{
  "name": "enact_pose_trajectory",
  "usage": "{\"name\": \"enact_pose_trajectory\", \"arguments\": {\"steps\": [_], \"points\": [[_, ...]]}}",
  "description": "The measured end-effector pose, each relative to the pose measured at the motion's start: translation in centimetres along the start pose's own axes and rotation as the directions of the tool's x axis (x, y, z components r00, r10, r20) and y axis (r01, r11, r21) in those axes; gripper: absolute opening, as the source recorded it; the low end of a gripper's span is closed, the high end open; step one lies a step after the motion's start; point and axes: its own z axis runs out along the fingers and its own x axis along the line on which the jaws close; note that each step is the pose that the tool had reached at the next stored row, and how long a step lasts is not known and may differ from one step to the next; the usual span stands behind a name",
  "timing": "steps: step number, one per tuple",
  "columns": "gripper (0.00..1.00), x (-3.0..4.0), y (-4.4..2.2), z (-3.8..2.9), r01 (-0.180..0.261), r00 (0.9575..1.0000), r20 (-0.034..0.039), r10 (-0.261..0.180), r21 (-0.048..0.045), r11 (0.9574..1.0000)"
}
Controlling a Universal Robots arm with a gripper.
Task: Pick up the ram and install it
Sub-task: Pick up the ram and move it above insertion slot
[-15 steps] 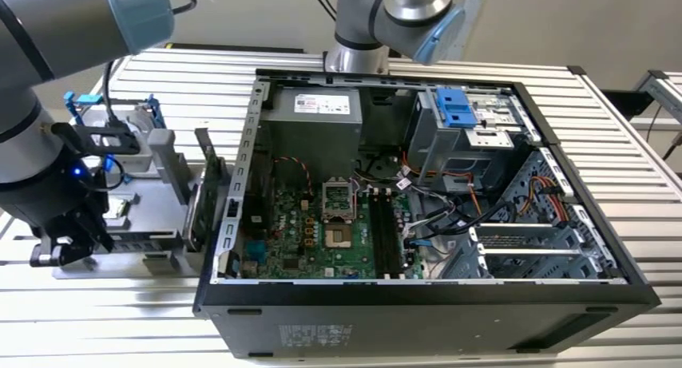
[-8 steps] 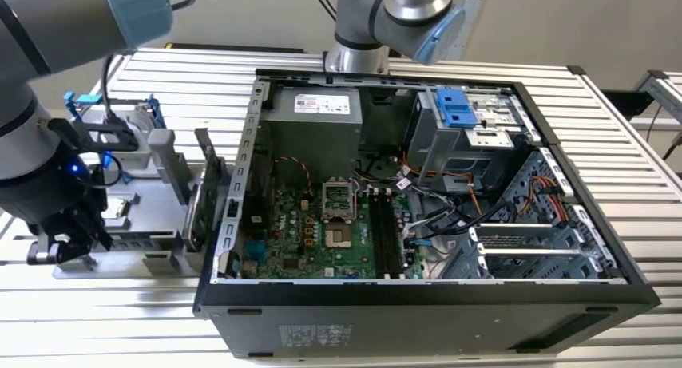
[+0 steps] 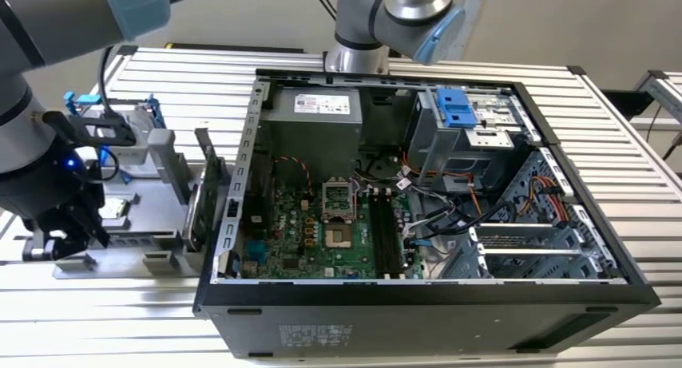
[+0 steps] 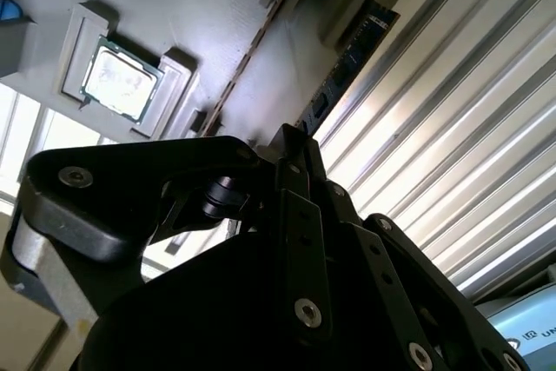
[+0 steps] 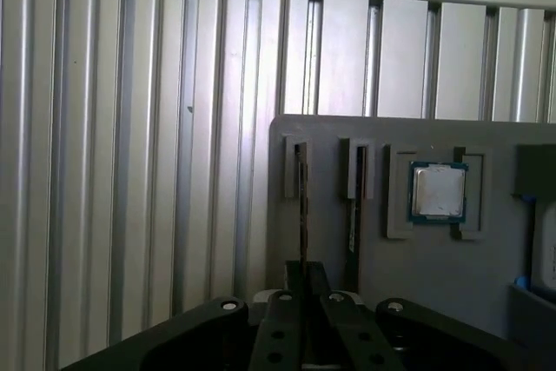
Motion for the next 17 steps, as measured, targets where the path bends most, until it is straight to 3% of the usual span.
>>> {"name": "enact_pose_trajectory", "arguments": {"steps": [17], "points": [[0.00,-0.07,0.07,-1.62,0.000,1.0000,0.0000,0.000,0.0000,1.0000]]}}
